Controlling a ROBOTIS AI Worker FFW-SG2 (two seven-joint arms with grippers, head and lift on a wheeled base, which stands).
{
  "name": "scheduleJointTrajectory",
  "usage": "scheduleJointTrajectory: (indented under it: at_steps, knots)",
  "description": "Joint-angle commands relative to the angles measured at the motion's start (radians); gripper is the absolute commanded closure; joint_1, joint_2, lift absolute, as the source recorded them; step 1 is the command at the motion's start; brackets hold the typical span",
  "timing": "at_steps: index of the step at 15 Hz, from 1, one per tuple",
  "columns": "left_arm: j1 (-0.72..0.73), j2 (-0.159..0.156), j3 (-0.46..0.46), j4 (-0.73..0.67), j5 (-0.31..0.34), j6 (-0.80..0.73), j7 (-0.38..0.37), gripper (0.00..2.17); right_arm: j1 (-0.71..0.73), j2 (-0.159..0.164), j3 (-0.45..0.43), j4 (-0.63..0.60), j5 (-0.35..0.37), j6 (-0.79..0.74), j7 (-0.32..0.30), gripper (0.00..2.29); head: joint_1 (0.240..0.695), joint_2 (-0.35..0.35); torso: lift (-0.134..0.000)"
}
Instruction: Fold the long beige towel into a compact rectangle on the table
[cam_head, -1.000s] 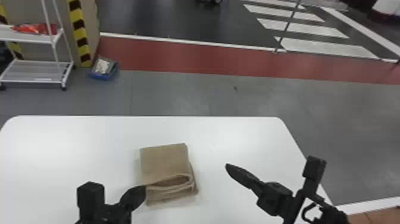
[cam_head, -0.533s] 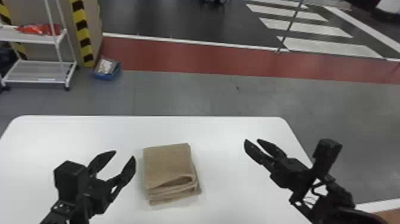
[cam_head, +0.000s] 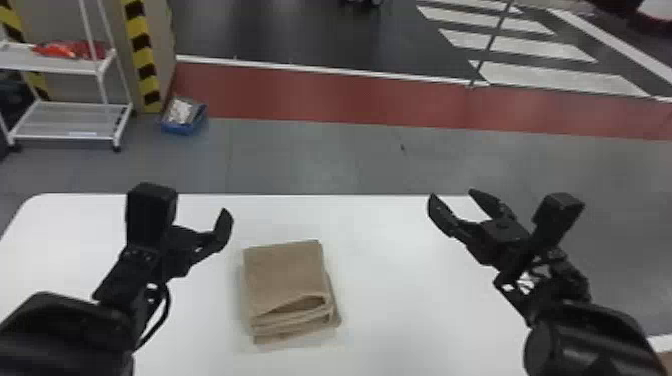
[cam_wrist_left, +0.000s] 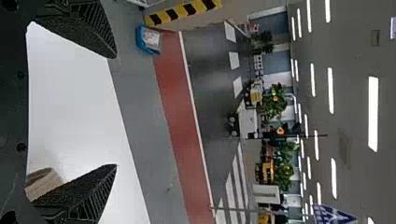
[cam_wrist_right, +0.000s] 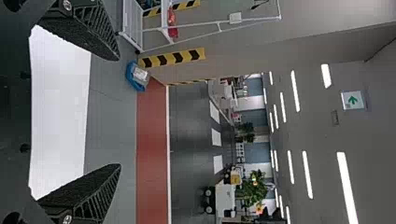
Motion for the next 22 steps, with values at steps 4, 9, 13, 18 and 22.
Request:
scheduleJointTrajectory:
  at_steps: [4,9,13,18,22]
  knots:
    - [-0.135,-0.082,-0.001,0.148,0.086,-0.291,0.207,0.04,-0.006,0.019,0.057,0.063,-0.026,-0.133,-0.112,0.09,0.695,-0.199,0.000]
    - [-0.111,-0.067,0.015,0.280,0.096,-0.662,0.158,0.04,-0.003,0.036,0.078,0.098,-0.049,-0.194,-0.133,0.09,0.642,-0.174,0.000]
    - [-0.122,-0.040,0.045,0.272,0.086,-0.549,0.105,0.05,-0.032,0.033,0.085,0.111,-0.031,-0.154,-0.139,0.09,0.657,-0.161,0.000]
    - [-0.134,-0.037,0.042,0.277,0.076,-0.503,0.098,0.05,-0.066,0.032,0.097,0.132,-0.026,-0.142,-0.141,0.09,0.659,-0.143,0.000]
    - [-0.146,-0.037,0.042,0.280,0.080,-0.503,0.101,0.05,-0.075,0.021,0.088,0.151,-0.032,-0.145,-0.141,0.09,0.653,-0.144,0.000]
